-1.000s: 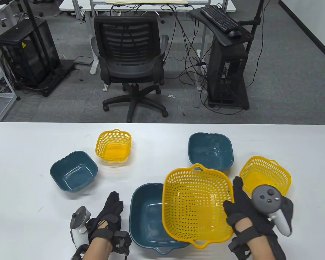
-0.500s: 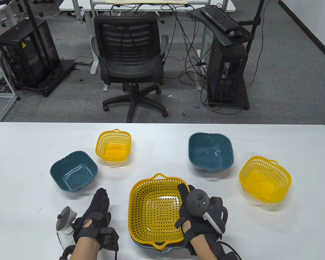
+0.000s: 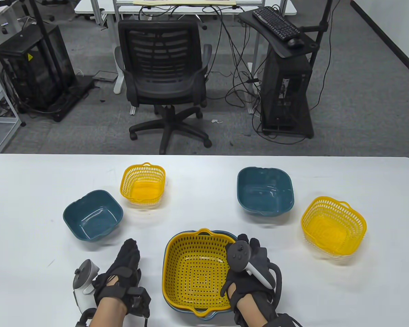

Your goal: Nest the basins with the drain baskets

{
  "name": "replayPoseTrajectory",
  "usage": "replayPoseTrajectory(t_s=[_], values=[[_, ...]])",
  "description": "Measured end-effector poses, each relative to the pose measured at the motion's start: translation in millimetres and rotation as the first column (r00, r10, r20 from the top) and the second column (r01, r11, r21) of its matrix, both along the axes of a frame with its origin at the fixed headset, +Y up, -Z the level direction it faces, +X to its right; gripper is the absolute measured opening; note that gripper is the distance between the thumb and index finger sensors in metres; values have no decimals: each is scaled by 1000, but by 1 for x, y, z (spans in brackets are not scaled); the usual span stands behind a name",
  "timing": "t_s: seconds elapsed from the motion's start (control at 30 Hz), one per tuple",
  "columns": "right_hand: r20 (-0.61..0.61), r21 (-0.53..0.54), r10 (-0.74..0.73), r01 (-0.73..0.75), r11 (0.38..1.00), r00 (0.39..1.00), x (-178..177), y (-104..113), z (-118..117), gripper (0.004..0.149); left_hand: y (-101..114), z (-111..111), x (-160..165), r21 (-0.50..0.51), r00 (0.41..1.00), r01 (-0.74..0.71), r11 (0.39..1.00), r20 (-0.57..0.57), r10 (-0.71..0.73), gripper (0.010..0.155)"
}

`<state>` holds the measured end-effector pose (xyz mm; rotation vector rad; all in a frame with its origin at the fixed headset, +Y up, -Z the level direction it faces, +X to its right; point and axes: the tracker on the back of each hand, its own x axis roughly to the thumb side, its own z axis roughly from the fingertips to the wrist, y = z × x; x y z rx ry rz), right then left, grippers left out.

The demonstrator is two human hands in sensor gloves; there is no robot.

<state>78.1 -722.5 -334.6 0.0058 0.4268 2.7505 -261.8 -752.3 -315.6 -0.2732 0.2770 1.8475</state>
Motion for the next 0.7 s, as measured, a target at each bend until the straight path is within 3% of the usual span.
replayPoseTrajectory(t_s=[0.13,0.2,0.3,0.4,0.53,0.7], values=[[14,9,-134,134,991,991,19,13,1,64,1,0,1,-2,1000,-8,1000,9,8,70],[74,94,-186,179,979,980,44,28,-5,64,1,0,2,-3,1000,-2,1000,14,2,70],[199,153,-141,111,982,970,86,41,-23,68,0,0,7,-13,1000,24,1000,21,-23,70],[308,145,-32,-14,989,951,137,46,-46,71,-1,-2,12,-20,999,36,999,34,-35,70],[479,155,32,-120,981,877,208,41,-64,75,-1,-4,14,-14,998,36,999,49,-35,70],[666,141,-77,-23,990,742,278,21,-64,76,-3,-7,17,-28,997,36,999,65,-34,70]])
